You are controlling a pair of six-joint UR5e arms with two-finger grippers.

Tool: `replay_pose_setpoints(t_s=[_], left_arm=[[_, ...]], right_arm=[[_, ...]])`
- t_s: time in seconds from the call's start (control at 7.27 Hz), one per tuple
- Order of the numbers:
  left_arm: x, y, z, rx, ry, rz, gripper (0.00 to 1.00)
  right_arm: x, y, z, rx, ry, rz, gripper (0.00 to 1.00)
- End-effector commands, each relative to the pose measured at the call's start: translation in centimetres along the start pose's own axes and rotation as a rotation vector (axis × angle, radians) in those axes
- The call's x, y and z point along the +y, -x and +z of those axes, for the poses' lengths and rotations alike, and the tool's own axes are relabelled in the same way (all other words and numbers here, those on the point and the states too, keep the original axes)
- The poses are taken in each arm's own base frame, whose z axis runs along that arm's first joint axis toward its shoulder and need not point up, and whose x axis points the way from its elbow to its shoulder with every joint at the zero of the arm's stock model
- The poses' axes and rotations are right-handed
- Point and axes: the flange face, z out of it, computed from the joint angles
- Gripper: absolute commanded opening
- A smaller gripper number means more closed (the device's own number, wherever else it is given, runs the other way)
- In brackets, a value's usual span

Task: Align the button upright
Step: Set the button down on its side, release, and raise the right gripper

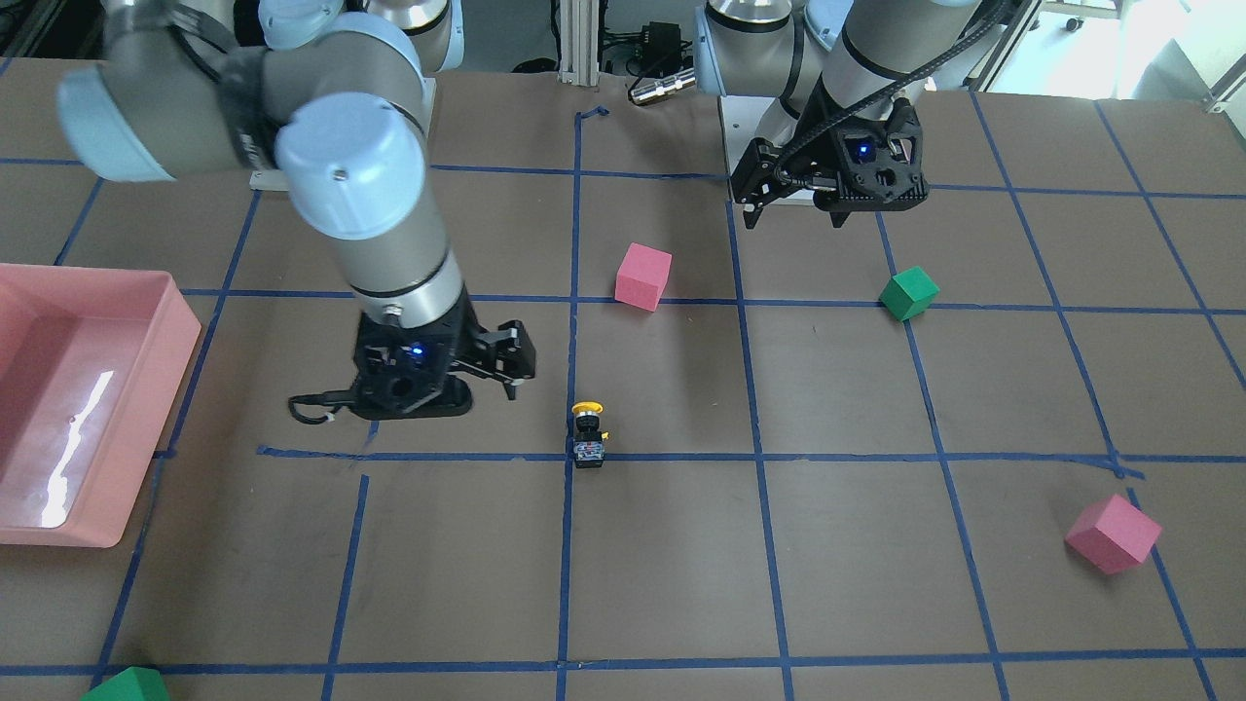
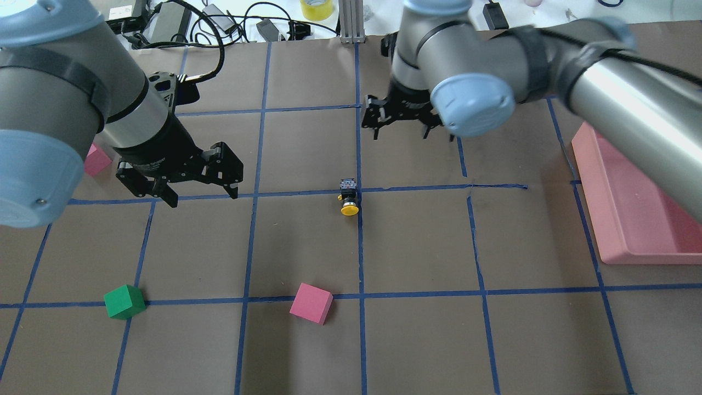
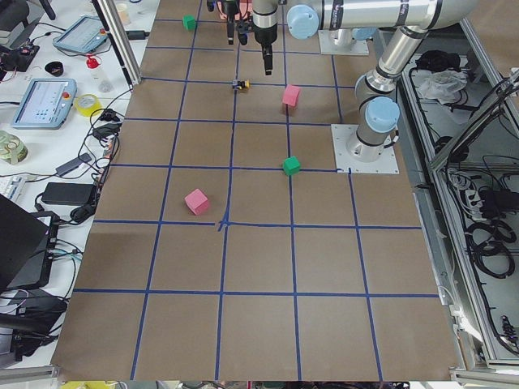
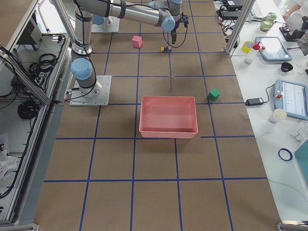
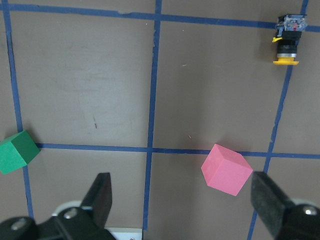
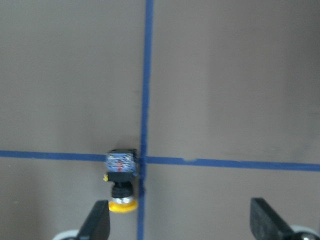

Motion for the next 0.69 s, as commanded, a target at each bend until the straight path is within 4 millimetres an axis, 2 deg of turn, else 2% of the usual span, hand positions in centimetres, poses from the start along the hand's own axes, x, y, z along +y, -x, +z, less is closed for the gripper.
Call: replay_pose_setpoints(t_s=[0.0,0.14,0.28,0.55], left_arm=[[3.2,-1.6,1.7,0.002,0.014,0.015,1.0],[3.7,-2.6,2.5,0.006,-0.013,0.037,1.0],[4.2,-3.4,4.5,0.009,-0.032,0.012,1.0],[5.7,-5.5,9.7,0.026,-0.112,0.065,1.0]], right_arm=[[6.2,-7.4,-10.9,0.059,0.114,0.016,1.0],[8.4,-8.3,-13.8,0.143,0.09,0.016,1.0],[8.5,-7.9,-14.0,0.129,0.082,0.013,1.0],[7.0,-7.3,-14.5,0.088,-0.044,-0.011,1.0]])
